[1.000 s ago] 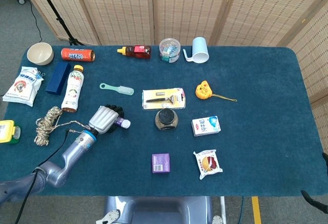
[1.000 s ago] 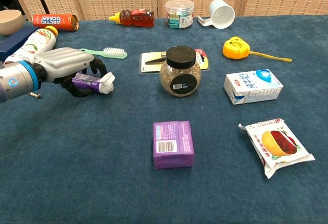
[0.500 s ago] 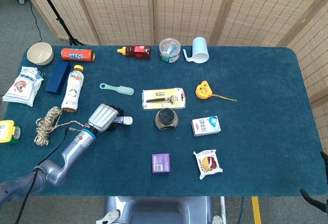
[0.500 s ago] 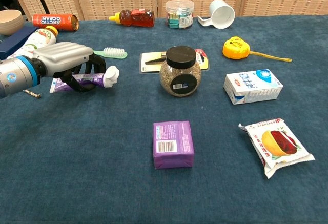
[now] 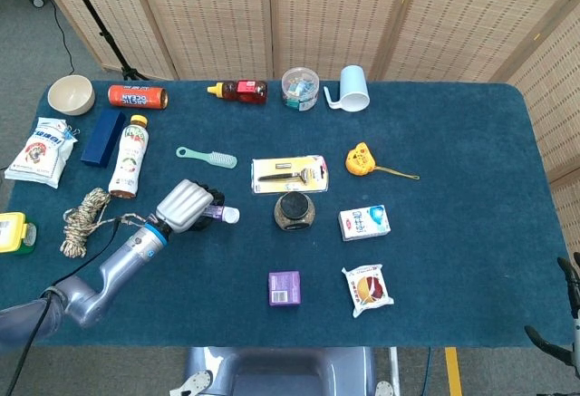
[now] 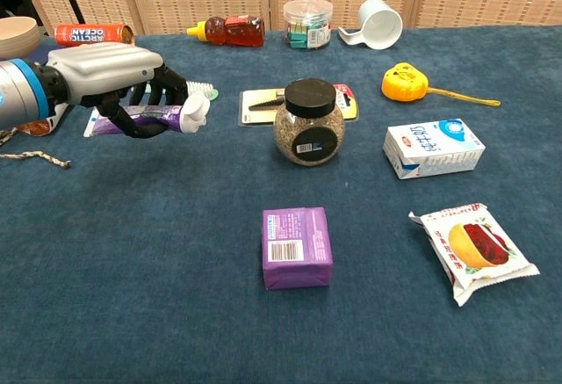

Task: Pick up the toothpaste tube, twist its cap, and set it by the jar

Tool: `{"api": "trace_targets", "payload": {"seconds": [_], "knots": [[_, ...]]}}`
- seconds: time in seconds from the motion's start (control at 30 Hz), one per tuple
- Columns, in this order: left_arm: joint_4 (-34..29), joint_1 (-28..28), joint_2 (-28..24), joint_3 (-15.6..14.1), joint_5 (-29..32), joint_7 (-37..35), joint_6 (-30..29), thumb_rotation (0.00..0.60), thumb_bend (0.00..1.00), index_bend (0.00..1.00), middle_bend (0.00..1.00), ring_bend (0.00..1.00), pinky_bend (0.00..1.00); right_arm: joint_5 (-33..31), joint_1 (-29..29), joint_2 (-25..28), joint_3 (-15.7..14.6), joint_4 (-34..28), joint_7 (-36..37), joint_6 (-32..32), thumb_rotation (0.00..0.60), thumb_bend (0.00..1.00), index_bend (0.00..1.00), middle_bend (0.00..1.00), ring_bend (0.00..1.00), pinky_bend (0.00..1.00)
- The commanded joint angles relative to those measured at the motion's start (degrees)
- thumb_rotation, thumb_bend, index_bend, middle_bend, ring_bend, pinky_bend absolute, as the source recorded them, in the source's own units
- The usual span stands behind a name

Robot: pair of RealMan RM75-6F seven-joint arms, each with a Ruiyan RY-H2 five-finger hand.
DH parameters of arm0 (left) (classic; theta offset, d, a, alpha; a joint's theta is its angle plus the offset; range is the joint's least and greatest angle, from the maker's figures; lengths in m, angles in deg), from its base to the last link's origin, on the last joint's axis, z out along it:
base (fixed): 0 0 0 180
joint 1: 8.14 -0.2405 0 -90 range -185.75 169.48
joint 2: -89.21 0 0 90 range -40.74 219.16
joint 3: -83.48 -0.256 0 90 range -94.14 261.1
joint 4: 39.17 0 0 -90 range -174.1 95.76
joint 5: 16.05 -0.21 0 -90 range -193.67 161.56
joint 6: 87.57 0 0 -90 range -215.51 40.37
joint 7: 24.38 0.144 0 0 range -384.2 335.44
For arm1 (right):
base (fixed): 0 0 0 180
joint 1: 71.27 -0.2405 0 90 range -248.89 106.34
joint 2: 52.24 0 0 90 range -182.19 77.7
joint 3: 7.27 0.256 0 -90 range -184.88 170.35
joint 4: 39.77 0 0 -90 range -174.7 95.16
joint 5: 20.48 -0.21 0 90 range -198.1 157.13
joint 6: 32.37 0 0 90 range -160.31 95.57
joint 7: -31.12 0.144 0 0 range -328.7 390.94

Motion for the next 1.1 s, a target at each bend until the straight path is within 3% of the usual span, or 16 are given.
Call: {"api": "trace_targets", "payload": {"seconds": [0.03, 0.23, 0.47, 0.83, 1.1], "knots": [[-8.44, 1.02, -6.96, -0.35, -0.88, 1.87, 1.61, 0.6, 0.52, 0.62, 0.53, 0.48, 0.57, 1.21, -1.2, 0.34, 0.13, -0.44, 0.78, -1.24, 0.6, 0.12, 0.0, 0.0, 0.0, 0.0], [-19.6, 2.13, -16.37, -0.66, -0.33, 4.38, 4.83, 0.6, 0.52, 0.62, 0.52, 0.48, 0.57, 5.19, -4.65, 0.88, 0.76, -1.07, 4.15, -3.91, 0.6, 0.12, 0.0, 0.0, 0.0, 0.0], [-26.89, 2.33, -22.97, 0.05, 1.31, 6.01, 5.68, 0.6, 0.52, 0.62, 0.53, 0.49, 0.57, 9.06, -9.56, 0.75, 1.41, -2.66, 6.83, -8.4, 0.6, 0.12, 0.03, 0.0, 0.0, 0.0], [-32.98, 2.8, -29.3, 1.18, 2.48, 6.68, 6.72, 0.6, 0.52, 0.62, 0.54, 0.5, 0.57, 13.49, -19.1, -1.53, 2.89, -4.43, 9.66, -17.67, 0.6, 0.12, 0.21, 0.03, 0.0, 0.0], [-35.58, 3.83, -31.41, 2.53, 4.92, 6.95, 8.41, 0.6, 0.52, 0.62, 0.54, 0.5, 0.57, 14.03, -24.22, -6.12, 3.3, -4.32, 9.82, -22.54, 0.6, 0.12, 0.23, 0.03, 0.0, 0.0]]}}
